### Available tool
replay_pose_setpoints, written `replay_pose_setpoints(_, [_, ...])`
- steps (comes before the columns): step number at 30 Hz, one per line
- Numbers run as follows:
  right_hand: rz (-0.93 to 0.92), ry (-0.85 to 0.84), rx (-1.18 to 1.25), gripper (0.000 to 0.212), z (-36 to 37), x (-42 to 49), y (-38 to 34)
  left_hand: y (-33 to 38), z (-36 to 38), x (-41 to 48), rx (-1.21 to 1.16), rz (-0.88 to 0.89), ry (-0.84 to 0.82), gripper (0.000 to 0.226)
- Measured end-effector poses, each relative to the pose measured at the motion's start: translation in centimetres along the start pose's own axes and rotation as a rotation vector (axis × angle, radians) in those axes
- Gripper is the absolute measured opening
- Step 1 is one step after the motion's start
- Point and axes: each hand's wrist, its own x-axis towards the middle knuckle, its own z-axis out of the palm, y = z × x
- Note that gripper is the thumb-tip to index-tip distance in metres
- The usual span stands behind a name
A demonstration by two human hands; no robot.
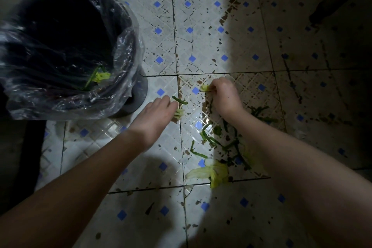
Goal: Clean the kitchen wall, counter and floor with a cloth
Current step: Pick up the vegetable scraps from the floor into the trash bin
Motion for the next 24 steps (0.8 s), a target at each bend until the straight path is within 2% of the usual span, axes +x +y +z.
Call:
replay_pose_setpoints(7, [-0.021,0.053,0.115,0.023,-0.9,-1.1,0.2,-0.2,-0.1,-1.0,0.034,-0.022,-0.006,0.051])
replay_pose_setpoints(12, [0.003,-0.093,0.108,0.011,0.1,-3.5,0.4,-0.1,0.3,-1.5,0.047,-0.015,-0.012,0.055])
replay_pose_setpoints(14, [0.040,-0.123,0.079,0.013,0.5,-3.6,0.2,-0.2,0.3,-1.6,0.034,-0.025,-0.015,0.057])
replay_pose_setpoints(24, [0.108,-0.133,0.125,0.018,0.8,-2.5,-1.6,-1.0,0.1,-2.8,0.023,0.002,0.022,0.044])
